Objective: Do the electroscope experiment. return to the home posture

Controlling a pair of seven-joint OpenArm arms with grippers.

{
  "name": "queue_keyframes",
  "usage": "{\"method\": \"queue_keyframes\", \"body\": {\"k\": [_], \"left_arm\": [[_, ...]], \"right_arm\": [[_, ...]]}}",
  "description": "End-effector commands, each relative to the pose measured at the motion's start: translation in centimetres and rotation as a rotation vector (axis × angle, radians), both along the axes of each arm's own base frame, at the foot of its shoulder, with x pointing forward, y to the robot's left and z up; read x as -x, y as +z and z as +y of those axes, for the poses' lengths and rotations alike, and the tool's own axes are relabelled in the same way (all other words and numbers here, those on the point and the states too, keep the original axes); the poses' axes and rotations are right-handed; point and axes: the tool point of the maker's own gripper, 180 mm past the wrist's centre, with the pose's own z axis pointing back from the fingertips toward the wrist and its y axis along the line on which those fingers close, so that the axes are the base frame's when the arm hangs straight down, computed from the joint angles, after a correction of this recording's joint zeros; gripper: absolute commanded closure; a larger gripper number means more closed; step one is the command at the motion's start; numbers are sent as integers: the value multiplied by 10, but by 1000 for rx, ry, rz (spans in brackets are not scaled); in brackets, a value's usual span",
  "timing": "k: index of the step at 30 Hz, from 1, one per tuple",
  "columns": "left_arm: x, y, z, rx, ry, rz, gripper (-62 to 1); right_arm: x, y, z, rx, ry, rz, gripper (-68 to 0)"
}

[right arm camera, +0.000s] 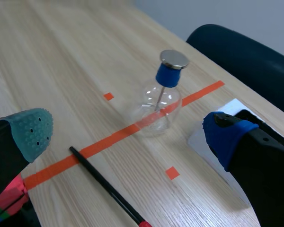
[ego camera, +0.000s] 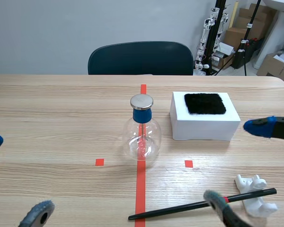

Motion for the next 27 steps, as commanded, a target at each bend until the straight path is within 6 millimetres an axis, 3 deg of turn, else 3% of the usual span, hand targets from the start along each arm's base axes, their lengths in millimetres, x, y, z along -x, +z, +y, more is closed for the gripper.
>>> {"method": "queue_keyframes", "body": {"k": [1,14,27], "left_arm": [[-3,7,-1,12,7,-17,-623],[-6,3,3,-36,9,-17,-623],[-6,3,3,-36,9,-17,-623]], "right_arm": [[-6,11,-7,-35,-38,-30,-679],[-10,11,-13,-33,-88,-31,-679],[-10,-6,-17,36,-104,33,-679]]}}
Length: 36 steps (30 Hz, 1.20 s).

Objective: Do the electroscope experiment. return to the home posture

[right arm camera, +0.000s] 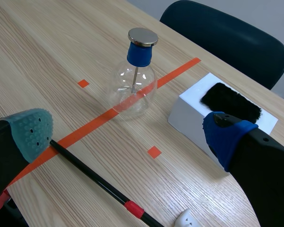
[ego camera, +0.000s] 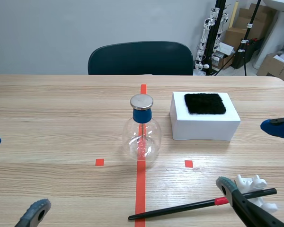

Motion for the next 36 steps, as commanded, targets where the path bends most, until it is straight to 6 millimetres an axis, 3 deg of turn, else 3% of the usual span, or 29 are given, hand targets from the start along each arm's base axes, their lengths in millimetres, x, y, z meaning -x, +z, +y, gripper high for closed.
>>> {"method": "queue_keyframes", "body": {"k": [1,36], "left_arm": [[-1,9,-4,23,-4,-23,-623],[-1,9,-4,23,-4,-23,-623]], "right_arm": [[-1,6,2,-16,10,-17,-679],[-1,9,2,-26,13,-28,-679]]}}
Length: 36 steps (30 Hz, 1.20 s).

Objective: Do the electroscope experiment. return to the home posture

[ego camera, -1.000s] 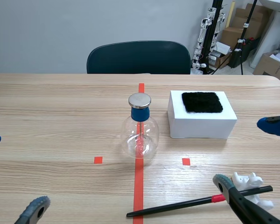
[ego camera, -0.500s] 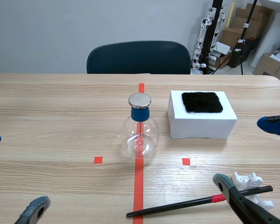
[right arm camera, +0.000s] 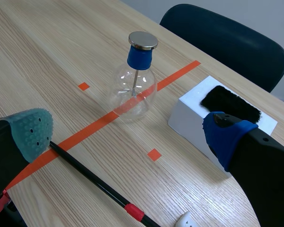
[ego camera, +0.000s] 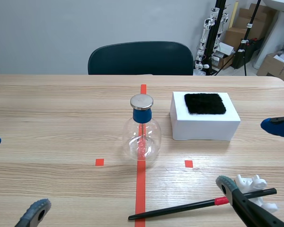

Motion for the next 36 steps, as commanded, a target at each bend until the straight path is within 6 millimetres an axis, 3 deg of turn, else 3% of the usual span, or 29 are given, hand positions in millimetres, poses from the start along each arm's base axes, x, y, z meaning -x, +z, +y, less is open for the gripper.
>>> {"method": "queue_keyframes", "body": {"k": [1,36], "left_arm": [[-1,9,-4,23,-4,-23,-623],[-1,9,-4,23,-4,-23,-623]], "right_arm": [[-1,6,2,-15,10,-16,-679],[-1,9,2,-26,13,-28,-679]]}}
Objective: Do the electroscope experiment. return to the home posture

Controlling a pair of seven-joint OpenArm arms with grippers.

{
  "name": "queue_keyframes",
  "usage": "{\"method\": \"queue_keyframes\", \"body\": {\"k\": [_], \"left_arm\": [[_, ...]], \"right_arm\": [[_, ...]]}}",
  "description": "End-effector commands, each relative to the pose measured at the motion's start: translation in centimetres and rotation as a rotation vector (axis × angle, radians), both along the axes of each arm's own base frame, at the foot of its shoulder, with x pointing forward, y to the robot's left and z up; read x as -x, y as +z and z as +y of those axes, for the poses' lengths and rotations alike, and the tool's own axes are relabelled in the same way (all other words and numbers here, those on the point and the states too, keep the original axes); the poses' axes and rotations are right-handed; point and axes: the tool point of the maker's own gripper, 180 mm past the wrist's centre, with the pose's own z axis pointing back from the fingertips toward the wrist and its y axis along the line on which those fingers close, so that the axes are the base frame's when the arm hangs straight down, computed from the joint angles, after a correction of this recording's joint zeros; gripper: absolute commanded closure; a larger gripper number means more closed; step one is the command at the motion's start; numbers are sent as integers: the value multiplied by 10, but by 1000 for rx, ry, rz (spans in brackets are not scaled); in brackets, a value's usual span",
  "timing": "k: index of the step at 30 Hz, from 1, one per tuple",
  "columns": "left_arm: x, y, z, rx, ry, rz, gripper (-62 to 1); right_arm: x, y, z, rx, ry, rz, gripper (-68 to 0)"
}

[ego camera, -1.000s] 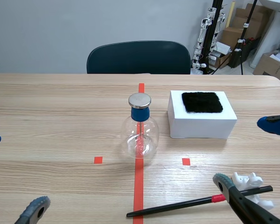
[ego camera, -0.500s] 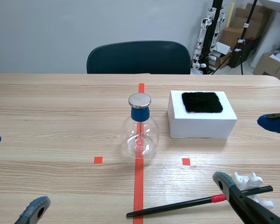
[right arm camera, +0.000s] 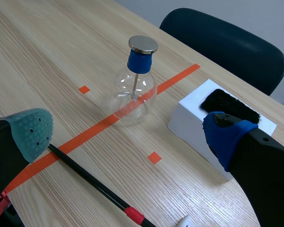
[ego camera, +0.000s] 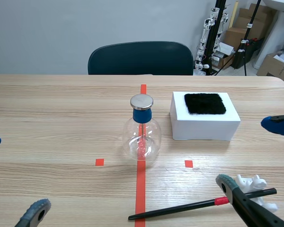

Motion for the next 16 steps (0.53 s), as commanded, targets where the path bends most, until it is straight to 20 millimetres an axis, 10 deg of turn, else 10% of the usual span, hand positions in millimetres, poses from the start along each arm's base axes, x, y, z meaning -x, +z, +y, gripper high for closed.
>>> {"method": "queue_keyframes", "body": {"k": [1,16], "left_arm": [[-1,9,-4,23,-4,-23,-623],[-1,9,-4,23,-4,-23,-623]], "right_arm": [[-1,6,2,-16,11,-18,-679],[0,7,3,-23,15,-21,-679]]}}
